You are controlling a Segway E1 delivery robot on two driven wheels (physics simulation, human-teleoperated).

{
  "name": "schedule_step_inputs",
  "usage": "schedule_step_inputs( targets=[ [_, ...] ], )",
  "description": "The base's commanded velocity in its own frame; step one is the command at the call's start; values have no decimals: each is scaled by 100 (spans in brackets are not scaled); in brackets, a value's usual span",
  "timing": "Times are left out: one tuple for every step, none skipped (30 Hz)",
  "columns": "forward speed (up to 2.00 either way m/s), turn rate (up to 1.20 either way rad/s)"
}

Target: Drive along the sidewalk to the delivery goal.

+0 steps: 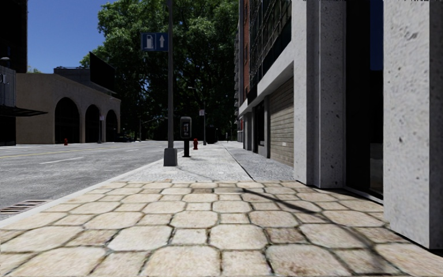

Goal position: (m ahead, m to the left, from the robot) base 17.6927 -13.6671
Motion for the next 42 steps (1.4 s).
schedule_step_inputs(
  targets=[
    [200,0],
    [200,0],
    [200,0],
    [200,0],
    [200,0],
    [200,0],
    [200,0],
    [200,0],
    [200,0],
    [200,0],
    [200,0],
    [200,0],
    [200,0],
    [200,0],
    [200,0],
    [200,0],
    [200,0],
    [200,0],
    [200,0],
    [200,0],
    [200,0],
    [200,0],
    [200,0],
    [200,0],
    [200,0],
    [200,0],
    [200,0],
    [200,0],
    [200,0],
    [200,0],
    [200,0],
    [200,0],
    [200,0],
    [200,0],
    [200,0],
    [200,0],
    [200,0],
    [200,0],
    [200,0],
    [200,0],
    [200,0],
    [200,0]
  ],
)
